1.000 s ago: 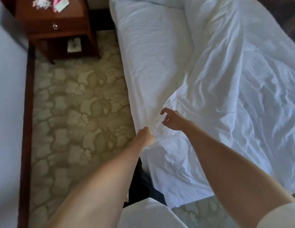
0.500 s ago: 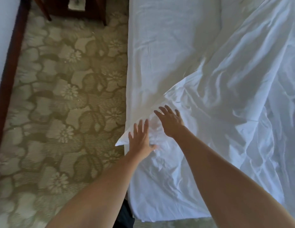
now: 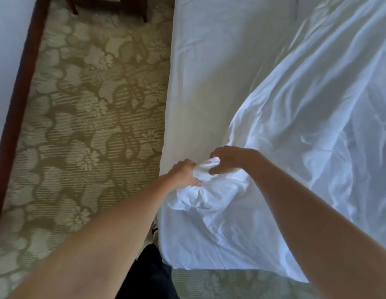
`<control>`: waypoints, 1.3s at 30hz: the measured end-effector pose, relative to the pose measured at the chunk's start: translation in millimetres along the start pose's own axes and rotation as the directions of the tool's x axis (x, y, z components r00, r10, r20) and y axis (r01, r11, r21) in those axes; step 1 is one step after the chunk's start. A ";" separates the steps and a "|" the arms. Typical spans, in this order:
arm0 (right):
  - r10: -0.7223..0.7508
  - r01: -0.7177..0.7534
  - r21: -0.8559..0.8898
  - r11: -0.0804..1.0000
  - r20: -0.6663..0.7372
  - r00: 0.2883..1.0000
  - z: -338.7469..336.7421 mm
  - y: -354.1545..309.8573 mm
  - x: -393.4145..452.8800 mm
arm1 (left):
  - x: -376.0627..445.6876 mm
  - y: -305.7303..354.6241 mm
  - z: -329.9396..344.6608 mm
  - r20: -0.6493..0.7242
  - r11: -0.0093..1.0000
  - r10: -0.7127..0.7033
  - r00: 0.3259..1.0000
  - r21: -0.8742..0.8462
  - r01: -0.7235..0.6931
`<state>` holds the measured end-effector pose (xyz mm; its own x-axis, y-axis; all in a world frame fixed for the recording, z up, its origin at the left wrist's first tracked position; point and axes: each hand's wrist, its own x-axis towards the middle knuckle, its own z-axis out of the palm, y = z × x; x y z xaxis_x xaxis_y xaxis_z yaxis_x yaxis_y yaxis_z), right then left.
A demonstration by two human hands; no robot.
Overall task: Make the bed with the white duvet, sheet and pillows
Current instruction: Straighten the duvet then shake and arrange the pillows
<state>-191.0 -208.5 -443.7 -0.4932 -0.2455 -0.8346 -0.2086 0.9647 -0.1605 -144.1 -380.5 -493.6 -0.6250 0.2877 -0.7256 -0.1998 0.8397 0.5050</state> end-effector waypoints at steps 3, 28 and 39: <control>0.093 -0.079 0.107 0.991 -0.129 0.987 -2.5 -1.3 -40.7 | -27.3 20.5 -1.4 -0.022 0.997 -0.004 1.000 -0.072 0.002; 0.084 -0.013 0.124 0.992 -0.590 0.803 36.4 113.4 -362.9 | -268.1 291.7 139.1 -0.166 0.598 0.145 0.975 -0.771 -0.220; 0.027 0.094 0.176 0.980 -0.586 0.810 92.5 281.6 -447.7 | -270.1 453.2 267.2 -0.160 0.356 0.019 0.987 -0.921 -0.156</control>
<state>49.1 181.8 -164.0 -0.9001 -0.2280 -0.3711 -0.1023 0.9389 -0.3287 135.7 45.4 -193.7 -0.7411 0.2263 -0.6321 -0.6691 -0.1699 0.7235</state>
